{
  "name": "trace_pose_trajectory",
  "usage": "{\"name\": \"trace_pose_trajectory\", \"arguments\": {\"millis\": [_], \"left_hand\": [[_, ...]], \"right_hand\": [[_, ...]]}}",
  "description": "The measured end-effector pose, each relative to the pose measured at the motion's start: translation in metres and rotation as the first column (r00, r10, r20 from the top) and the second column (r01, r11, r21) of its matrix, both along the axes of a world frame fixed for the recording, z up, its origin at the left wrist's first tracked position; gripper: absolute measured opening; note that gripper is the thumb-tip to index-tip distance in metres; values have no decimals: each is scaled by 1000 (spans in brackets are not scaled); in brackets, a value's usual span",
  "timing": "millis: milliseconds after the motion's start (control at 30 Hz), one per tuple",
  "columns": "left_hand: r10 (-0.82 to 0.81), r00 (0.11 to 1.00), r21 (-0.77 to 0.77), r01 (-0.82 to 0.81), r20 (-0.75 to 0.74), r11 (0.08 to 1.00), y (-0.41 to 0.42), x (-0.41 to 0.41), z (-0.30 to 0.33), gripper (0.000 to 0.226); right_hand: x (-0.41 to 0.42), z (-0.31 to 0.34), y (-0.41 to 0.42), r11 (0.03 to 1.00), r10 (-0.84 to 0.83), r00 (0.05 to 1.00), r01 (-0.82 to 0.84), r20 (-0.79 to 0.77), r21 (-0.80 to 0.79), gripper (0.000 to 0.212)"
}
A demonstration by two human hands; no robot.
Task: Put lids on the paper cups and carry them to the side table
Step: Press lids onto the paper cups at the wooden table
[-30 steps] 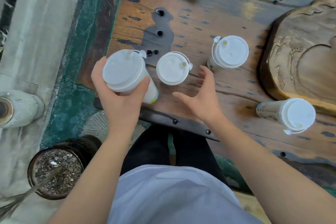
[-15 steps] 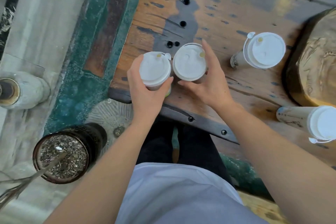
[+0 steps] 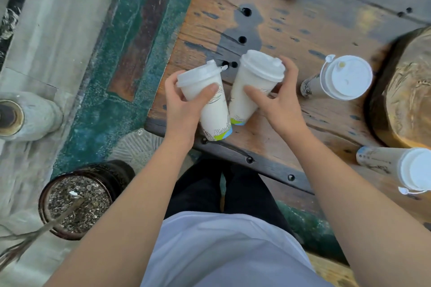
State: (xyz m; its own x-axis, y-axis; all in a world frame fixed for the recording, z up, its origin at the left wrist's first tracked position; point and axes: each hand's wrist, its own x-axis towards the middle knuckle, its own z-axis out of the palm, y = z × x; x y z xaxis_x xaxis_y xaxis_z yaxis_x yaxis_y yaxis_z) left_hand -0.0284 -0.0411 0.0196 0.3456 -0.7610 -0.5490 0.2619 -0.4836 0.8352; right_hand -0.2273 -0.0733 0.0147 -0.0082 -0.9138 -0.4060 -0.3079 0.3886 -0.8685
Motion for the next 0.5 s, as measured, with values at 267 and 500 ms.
{"name": "trace_pose_trajectory", "arguments": {"millis": [267, 500], "left_hand": [[99, 768, 49, -88, -633, 995, 16, 38, 54, 78], [58, 612, -72, -186, -789, 980, 59, 46, 93, 89]], "right_hand": [[7, 70, -19, 870, -325, 638, -88, 698, 485, 49], [32, 103, -14, 782, -253, 540, -374, 803, 498, 64]]}}
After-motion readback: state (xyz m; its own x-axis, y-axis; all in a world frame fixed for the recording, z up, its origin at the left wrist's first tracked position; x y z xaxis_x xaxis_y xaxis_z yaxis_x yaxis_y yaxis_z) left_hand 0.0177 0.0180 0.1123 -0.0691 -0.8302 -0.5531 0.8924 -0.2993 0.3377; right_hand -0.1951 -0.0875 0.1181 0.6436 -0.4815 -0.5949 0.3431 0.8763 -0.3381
